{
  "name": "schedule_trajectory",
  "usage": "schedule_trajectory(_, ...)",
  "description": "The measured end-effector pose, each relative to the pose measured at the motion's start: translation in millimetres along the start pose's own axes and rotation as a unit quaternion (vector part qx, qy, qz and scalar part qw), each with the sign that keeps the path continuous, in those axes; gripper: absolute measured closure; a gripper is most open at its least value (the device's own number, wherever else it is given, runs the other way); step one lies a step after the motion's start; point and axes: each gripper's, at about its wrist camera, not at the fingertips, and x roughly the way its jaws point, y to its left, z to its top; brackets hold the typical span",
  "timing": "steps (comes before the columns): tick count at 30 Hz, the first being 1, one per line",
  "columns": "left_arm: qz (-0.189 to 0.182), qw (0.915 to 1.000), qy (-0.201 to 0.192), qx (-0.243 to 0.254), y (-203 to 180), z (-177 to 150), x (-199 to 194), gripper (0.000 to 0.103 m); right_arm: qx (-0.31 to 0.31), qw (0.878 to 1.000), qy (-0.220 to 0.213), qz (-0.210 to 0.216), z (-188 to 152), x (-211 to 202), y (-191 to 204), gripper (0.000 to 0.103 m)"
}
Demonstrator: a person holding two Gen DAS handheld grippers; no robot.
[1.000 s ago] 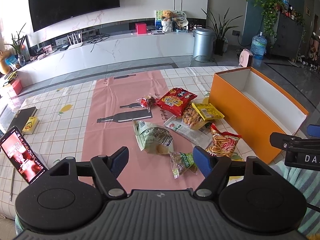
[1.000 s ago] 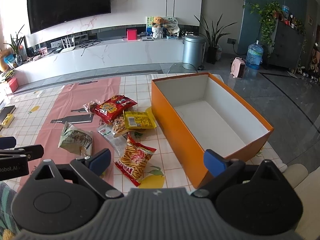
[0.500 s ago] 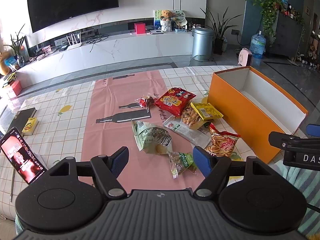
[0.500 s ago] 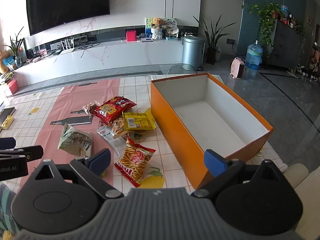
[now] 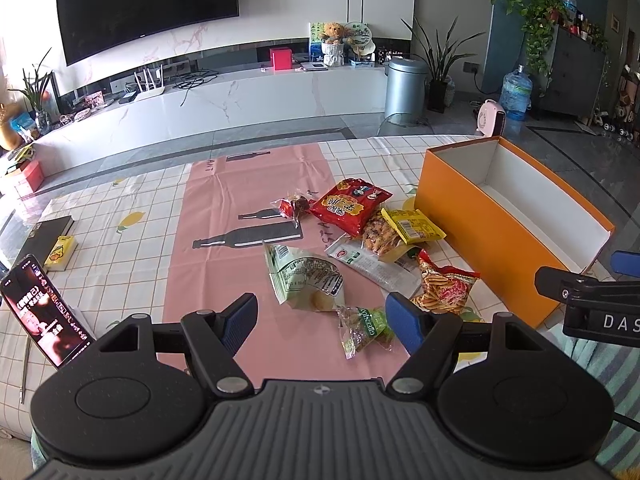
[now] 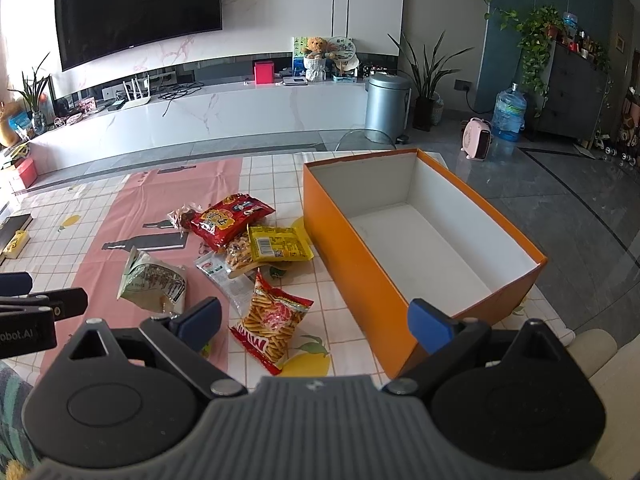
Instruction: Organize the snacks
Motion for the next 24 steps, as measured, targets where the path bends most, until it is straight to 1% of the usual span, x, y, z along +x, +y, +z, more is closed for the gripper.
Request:
schedule_trajectory(13, 0.0, 1.0, -0.003, 0.003, 0.4, 3.6, -2.5, 0.017, -0.003, 1.0, -0.013, -0.001, 5.2, -4.5, 0.3, 0.007)
schedule_trajectory(24, 0.002, 0.9999, 0.005, 0.009, 1.0, 7.4, 0.4, 0.017, -0.014, 0.999, -0.031, 0.009, 4.6, -3.0, 4.9, 0.007)
